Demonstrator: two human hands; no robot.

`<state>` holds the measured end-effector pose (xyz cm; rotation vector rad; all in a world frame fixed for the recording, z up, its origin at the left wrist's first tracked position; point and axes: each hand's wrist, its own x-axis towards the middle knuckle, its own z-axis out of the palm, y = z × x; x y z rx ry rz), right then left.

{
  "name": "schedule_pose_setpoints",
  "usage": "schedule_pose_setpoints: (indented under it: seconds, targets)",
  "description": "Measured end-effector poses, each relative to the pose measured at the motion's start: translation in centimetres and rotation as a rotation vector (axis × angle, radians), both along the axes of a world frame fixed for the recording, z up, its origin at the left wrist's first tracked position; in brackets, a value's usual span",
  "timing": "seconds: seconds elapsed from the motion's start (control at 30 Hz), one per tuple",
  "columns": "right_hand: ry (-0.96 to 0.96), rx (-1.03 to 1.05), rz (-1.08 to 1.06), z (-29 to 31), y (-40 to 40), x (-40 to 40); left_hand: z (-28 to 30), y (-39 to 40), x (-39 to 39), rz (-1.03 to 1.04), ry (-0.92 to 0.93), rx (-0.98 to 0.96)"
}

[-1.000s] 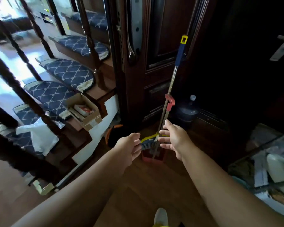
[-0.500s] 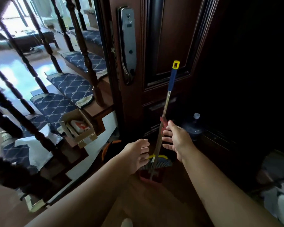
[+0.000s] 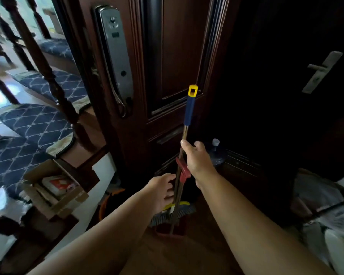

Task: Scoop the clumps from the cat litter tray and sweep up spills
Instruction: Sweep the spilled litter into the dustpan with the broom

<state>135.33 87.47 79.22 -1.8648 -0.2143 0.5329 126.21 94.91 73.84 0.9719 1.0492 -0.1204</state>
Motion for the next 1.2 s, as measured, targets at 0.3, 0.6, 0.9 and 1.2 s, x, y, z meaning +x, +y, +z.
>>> schedule_pose_setpoints:
  seconds: [0.3,0.6,0.9,1.2]
  targets:
    - [-0.046,0.002,0.054,0.6,2.8,3.8,0.8,3.1,3.7,-0.015,-0.052,0.076]
    - [0.046,0.152,0.180,-0.2,4.0,8.7,-0.6,3.0,5.1,-0.138,0.041,0.196]
    - [0.089,0.055,0.686,-0.5,3.0,9.6,-4.4,-0.6,8.7,-0.048,0.189,0.492]
    - [0.122,0.168,0.989,0.1,3.3,-0.2,-6.6,-6.9,0.7,0.126,0.365,0.683]
